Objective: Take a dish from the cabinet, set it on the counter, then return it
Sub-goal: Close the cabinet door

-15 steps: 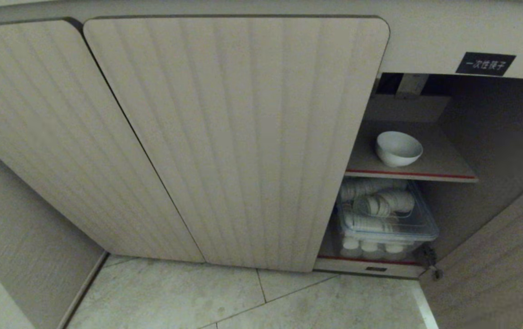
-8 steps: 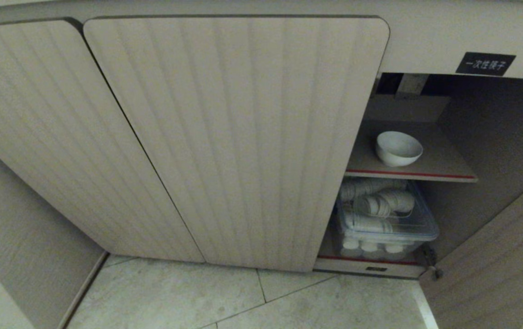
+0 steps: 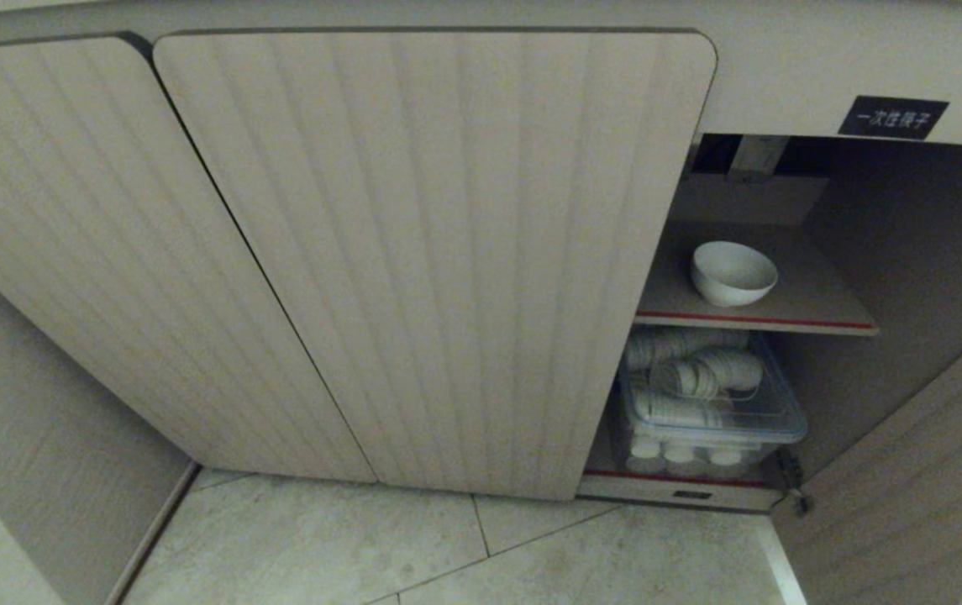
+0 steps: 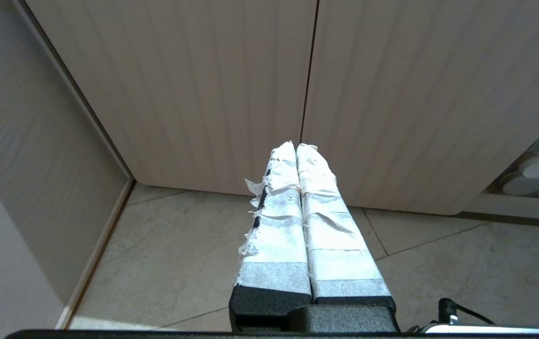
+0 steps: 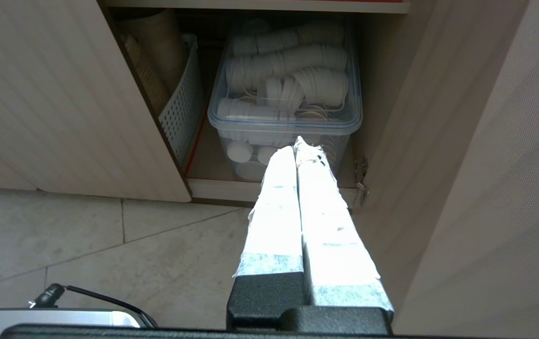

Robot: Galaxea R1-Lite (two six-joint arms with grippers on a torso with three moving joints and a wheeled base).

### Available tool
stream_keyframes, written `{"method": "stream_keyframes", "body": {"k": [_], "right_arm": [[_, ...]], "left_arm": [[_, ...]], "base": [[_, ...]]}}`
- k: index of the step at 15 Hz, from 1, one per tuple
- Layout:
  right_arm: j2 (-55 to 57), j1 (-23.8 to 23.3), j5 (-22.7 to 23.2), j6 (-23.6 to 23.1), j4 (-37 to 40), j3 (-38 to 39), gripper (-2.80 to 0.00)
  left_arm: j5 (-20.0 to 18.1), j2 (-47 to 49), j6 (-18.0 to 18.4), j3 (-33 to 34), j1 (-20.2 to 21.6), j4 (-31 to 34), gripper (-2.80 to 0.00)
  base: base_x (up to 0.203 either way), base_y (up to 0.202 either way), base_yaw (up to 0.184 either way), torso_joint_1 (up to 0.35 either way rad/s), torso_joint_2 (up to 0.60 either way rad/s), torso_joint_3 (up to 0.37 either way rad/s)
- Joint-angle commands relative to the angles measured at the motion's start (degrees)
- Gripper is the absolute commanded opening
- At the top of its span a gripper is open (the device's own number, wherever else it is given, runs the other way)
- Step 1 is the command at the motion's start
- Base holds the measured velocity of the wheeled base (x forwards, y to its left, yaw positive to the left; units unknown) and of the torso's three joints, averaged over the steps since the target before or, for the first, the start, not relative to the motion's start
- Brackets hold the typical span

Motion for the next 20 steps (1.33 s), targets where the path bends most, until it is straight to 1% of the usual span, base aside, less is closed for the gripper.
{"method": "stream_keyframes", "body": {"k": [1,3,4,20], "right_arm": [[0.1,0.0,-0.2,0.9,0.0,0.0,-2.80],[0.1,0.1,-2.2,3.2,-0.2,0.0,-2.80],[0.1,0.0,-2.4,3.9,-0.4,0.0,-2.80],[0.1,0.0,-2.1,3.0,-0.3,0.0,-2.80]], "left_arm": [[0.0,0.0,0.0,0.0,0.0,0.0,-2.80],[0.0,0.0,0.0,0.1,0.0,0.0,-2.80],[0.1,0.0,0.0,0.0,0.0,0.0,-2.80],[0.0,0.0,0.0,0.0,0.0,0.0,-2.80]], "base": [[0.000,0.000,0.000,0.000,0.00,0.000],[0.000,0.000,0.000,0.000,0.00,0.000],[0.000,0.000,0.000,0.000,0.00,0.000],[0.000,0.000,0.000,0.000,0.00,0.000]]}}
